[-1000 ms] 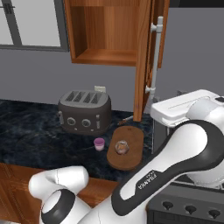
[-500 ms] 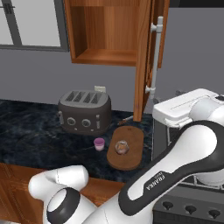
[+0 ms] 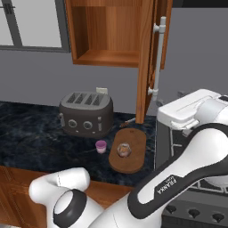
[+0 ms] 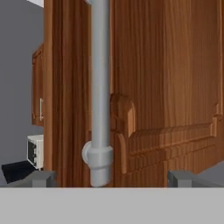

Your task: Pick the bread, place it on the cutting board, pick the jam, place it on the counter, and close the cabinet.

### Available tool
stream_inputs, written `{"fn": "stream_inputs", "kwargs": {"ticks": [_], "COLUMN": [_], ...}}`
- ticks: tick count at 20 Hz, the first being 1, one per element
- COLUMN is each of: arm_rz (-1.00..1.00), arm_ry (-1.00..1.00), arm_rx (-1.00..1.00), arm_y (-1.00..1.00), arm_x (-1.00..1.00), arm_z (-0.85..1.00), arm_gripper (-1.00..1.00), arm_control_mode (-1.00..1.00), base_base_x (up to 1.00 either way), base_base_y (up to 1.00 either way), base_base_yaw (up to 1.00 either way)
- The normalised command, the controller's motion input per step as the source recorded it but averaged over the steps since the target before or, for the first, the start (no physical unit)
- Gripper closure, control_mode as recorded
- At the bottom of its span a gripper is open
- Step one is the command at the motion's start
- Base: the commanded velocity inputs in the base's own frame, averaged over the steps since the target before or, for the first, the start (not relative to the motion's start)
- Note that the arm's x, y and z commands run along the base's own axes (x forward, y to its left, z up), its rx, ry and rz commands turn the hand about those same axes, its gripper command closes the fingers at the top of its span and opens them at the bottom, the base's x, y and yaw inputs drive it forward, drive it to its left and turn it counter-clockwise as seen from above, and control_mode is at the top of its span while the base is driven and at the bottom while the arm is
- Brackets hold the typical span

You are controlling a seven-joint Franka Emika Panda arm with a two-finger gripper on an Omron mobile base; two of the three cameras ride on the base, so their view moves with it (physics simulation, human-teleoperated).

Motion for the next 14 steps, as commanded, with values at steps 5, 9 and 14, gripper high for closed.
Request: {"fn": "stream_inputs", "kwargs": {"ticks": [5,9,14], "arm_rz": [0.07,0.07,0.07], "arm_ry": [0.00,0.00,0.00], "arm_rx": [0.00,0.00,0.00], "arm_y": [0.00,0.00,0.00], "arm_x": [0.00,0.00,0.00], "arm_z": [0.03,0.01,0.00], "arm_gripper": [-1.00,-1.00,-1.00], "arm_control_mode": [-1.00,-1.00,-1.00], "base_base_x": [0.00,0.00,0.00], "base_base_y": [0.00,0.00,0.00], "base_base_yaw": [0.00,0.00,0.00]}}
